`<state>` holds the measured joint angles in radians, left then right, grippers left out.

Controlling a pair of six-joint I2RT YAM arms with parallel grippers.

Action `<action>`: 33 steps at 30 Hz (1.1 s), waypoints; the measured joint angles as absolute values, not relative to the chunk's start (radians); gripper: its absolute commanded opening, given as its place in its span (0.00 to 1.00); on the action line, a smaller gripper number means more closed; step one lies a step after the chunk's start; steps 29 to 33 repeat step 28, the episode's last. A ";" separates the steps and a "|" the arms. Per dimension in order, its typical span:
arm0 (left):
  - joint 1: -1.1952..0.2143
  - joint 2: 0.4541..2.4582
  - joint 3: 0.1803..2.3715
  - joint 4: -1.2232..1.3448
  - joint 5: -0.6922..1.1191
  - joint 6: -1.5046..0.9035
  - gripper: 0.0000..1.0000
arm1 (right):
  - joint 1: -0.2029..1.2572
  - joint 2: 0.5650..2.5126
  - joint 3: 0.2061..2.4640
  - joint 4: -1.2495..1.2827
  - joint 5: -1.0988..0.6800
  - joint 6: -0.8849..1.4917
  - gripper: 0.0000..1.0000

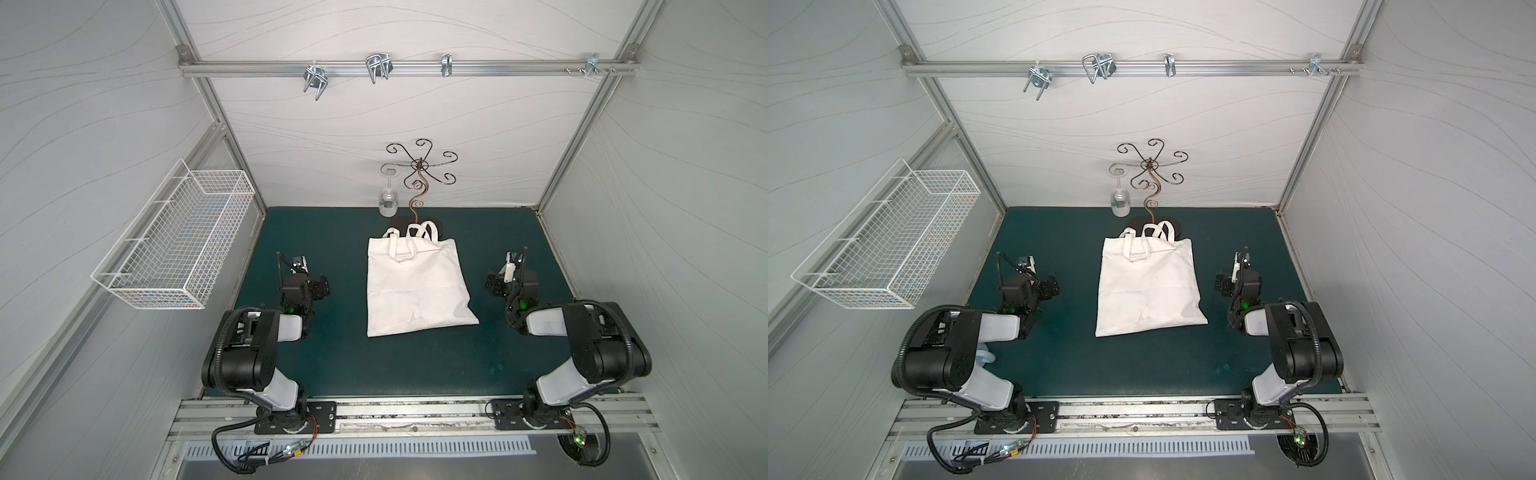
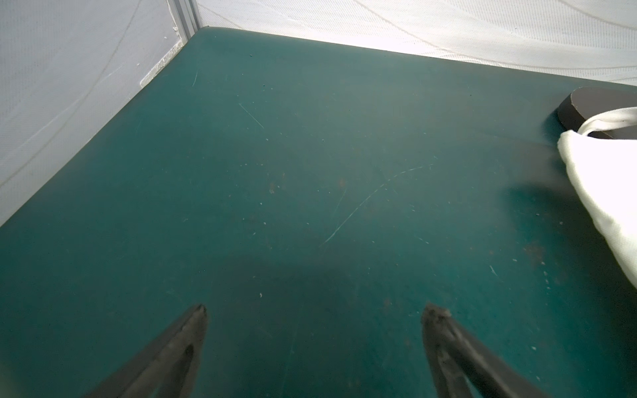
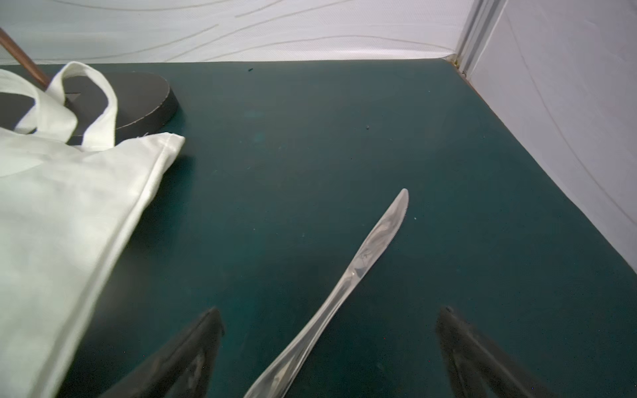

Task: Place the art knife into the pouch
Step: Reset both arms

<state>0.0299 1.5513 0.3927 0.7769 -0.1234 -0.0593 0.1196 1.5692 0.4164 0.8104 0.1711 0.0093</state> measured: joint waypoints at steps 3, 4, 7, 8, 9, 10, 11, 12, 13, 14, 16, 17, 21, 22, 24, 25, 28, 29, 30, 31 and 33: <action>0.030 1.551 0.393 0.776 -0.123 -0.059 0.99 | 0.107 1.570 0.427 0.806 0.075 -0.009 0.99; 0.030 1.551 0.393 0.776 -0.123 -0.059 0.99 | 0.103 1.570 0.430 0.805 0.050 -0.010 0.99; 0.030 1.551 0.393 0.776 -0.123 -0.059 0.99 | 0.094 1.570 0.436 0.801 0.008 -0.014 0.99; 0.030 1.551 0.393 0.777 -0.123 -0.059 0.99 | 0.091 1.570 0.437 0.800 -0.002 -0.015 0.99; 0.030 1.551 0.393 0.776 -0.123 -0.059 0.99 | 0.090 1.570 0.437 0.799 -0.010 -0.016 0.99; 0.030 1.551 0.393 0.776 -0.124 -0.059 0.99 | 0.090 1.570 0.437 0.799 -0.015 -0.016 0.99; 0.030 1.551 0.393 0.777 -0.124 -0.059 0.99 | 0.090 1.570 0.437 0.799 -0.021 -0.016 0.99; 0.028 1.551 0.393 0.777 -0.124 -0.059 0.99 | 0.090 1.570 0.437 0.799 -0.026 -0.016 0.99; 0.026 1.551 0.393 0.777 -0.125 -0.059 0.99 | 0.090 1.570 0.437 0.798 -0.028 -0.016 0.99; 0.022 1.551 0.393 0.777 -0.130 -0.058 0.99 | 0.090 1.570 0.437 0.798 -0.030 -0.016 0.99; 0.013 1.551 0.393 0.777 -0.142 -0.055 0.99 | 0.090 1.570 0.437 0.798 -0.035 -0.016 0.99; 0.010 1.551 0.393 0.777 -0.146 -0.055 0.99 | 0.090 1.570 0.437 0.797 -0.036 -0.016 0.99; 0.005 1.551 0.393 0.777 -0.153 -0.054 0.99 | 0.088 1.573 0.438 0.793 -0.043 -0.016 0.99; 0.004 1.551 0.393 0.777 -0.155 -0.054 0.99 | 0.088 1.574 0.439 0.792 -0.044 -0.016 0.99; 0.004 1.551 0.393 0.777 -0.160 -0.054 0.99 | 0.085 1.576 0.439 0.791 -0.046 -0.016 0.99; 0.004 1.551 0.393 0.777 -0.161 -0.054 0.99 | 0.084 1.576 0.439 0.791 -0.047 -0.016 0.99; 0.004 1.551 0.393 0.777 -0.163 -0.054 0.99 | 0.083 1.576 0.439 0.791 -0.048 -0.016 0.99; 0.004 1.551 0.393 0.777 -0.163 -0.054 0.99 | 0.083 1.576 0.439 0.791 -0.048 -0.016 0.99; 0.004 1.551 0.393 0.777 -0.163 -0.054 0.99 | 0.083 1.576 0.439 0.791 -0.048 -0.016 0.99; 0.004 1.551 0.393 0.777 -0.163 -0.054 0.99 | 0.083 1.576 0.439 0.791 -0.048 -0.016 0.99; 0.004 1.551 0.393 0.777 -0.163 -0.054 0.99 | 0.083 1.576 0.439 0.791 -0.048 -0.016 0.99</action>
